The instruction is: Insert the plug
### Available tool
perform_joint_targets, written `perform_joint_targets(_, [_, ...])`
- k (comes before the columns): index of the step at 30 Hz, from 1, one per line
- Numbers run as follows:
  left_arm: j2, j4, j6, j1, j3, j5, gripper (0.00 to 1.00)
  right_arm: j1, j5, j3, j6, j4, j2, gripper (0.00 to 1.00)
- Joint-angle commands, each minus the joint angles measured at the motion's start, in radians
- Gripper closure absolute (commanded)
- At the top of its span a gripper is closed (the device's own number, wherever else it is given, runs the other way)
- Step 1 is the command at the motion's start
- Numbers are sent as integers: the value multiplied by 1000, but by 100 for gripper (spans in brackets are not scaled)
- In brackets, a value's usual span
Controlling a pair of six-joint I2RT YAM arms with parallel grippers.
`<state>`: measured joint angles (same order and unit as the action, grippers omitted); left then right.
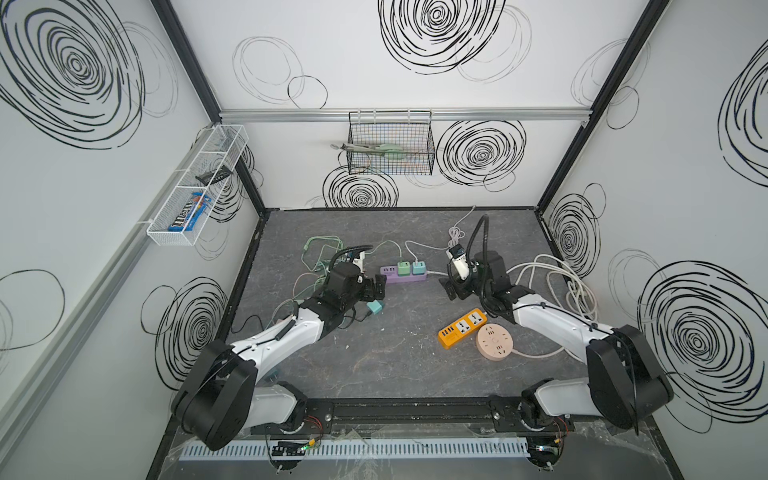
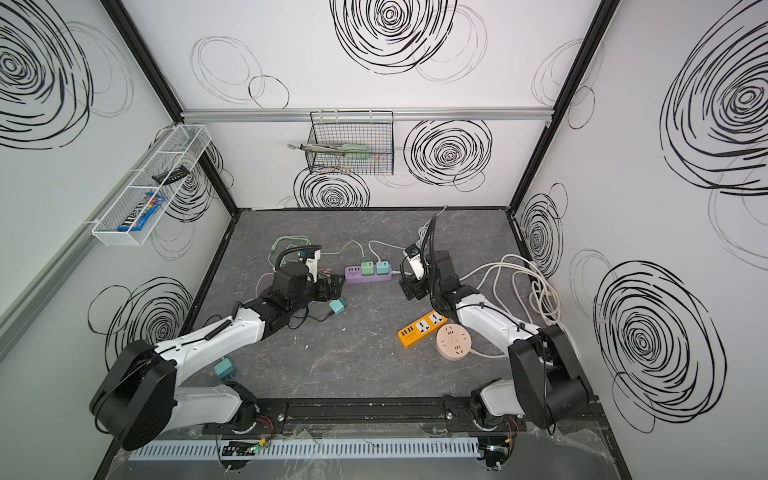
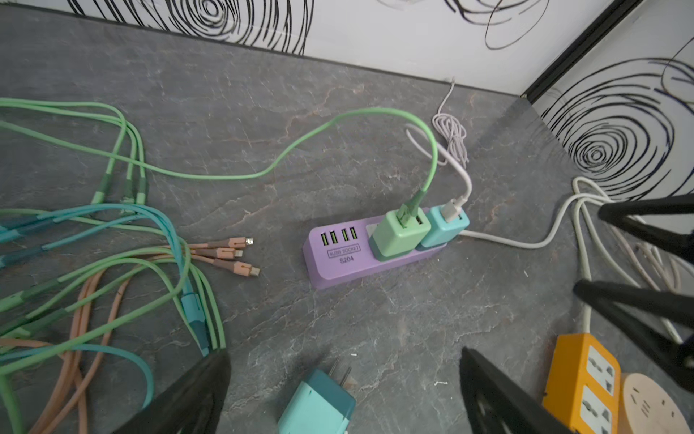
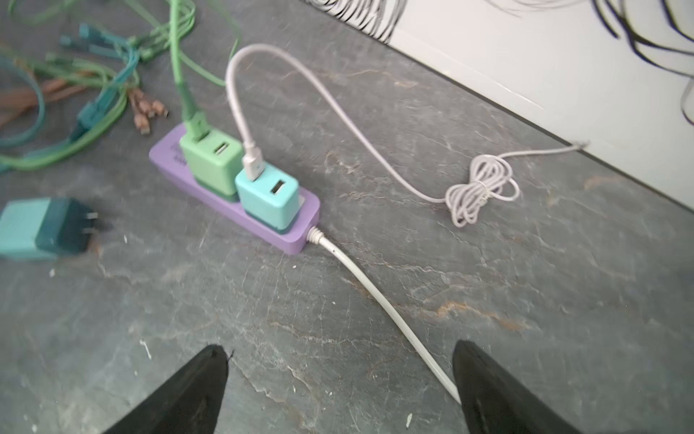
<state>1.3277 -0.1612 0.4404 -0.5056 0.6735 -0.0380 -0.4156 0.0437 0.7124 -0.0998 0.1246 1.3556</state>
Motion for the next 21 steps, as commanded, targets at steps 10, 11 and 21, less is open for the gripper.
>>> perform_joint_targets(10, [213, -66, 138, -8, 86, 155, 32, -10, 205, -66, 484, 16, 44, 45])
perform_joint_targets(11, [230, -70, 144, -7, 91, 165, 36, -11, 219, -74, 508, 28, 54, 51])
perform_joint_targets(21, [397, -93, 189, 33, 159, 180, 48, -55, 294, -13, 527, 79, 235, 86])
